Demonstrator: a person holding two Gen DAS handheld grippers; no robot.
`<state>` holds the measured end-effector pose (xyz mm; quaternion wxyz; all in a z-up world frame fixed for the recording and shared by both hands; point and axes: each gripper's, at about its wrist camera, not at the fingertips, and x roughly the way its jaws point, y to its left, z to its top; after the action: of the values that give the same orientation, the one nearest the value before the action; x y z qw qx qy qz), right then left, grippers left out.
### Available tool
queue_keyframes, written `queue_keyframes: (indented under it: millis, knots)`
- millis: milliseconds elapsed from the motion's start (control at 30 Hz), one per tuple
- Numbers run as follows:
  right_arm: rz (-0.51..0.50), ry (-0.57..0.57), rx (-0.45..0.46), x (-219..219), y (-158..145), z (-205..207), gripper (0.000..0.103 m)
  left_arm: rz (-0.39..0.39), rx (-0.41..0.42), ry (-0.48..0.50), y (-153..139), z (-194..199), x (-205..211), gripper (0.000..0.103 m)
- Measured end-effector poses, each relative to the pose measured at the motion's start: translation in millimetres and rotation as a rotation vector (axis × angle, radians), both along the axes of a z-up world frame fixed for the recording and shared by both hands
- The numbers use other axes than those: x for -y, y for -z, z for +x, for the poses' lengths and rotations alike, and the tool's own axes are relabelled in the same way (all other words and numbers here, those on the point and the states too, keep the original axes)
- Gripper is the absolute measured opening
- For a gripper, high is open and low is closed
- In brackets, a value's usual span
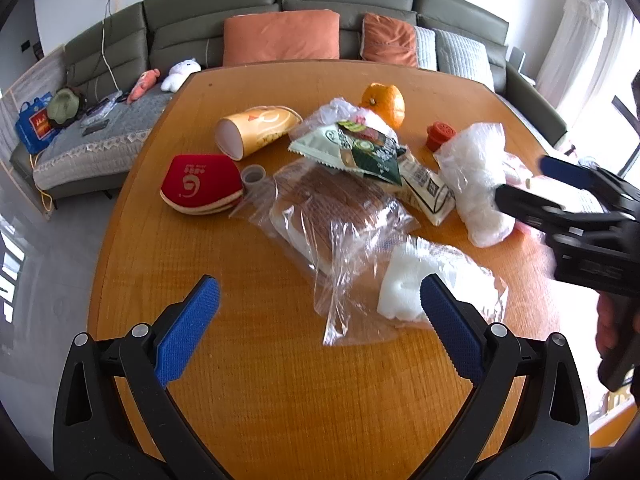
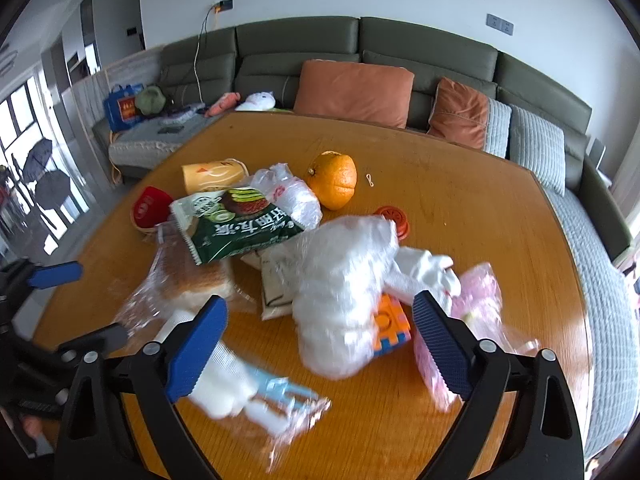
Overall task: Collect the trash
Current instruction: 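Grasp the clear plastic bag of white foam with the right gripper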
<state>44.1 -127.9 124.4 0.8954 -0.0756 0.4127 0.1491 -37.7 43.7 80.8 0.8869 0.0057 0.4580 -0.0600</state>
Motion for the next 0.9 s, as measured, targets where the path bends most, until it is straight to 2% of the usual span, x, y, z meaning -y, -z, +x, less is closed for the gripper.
queue_keyframes:
  millis: [133,233,300,433,600,700,800,900]
  knots:
    - [-0.081,0.011,-0.028,-10,21,22,0.080,-0.010,0.005,-0.011,-5,4,-2,0.097]
    - [-0.101,0.017,-0.073,-8,36,34,0.057,-0.032,-0.018,-0.018,-2,5,0,0.097]
    - [-0.076,0.006,-0.094,-3,40,36,0.050,-0.055,-0.045,-0.010,4,3,6,0.097]
    - [-0.005,-0.011,-0.073,8,25,31,0.048,-0.074,-0.079,-0.027,15,-3,24,0.097]
    - [0.060,-0.032,-0.010,26,-5,21,0.049,-0.138,-0.117,-0.109,23,1,44,0.097]
    - [0.073,-0.045,0.011,35,-17,16,0.050,-0.166,-0.147,-0.197,30,6,53,0.097]
    - [0.076,-0.063,0.033,44,-26,11,0.050,-0.278,-0.190,-0.313,36,12,56,0.097]
    - [0.081,-0.068,0.057,51,-32,6,0.050,-0.347,-0.203,-0.428,38,9,60,0.097]
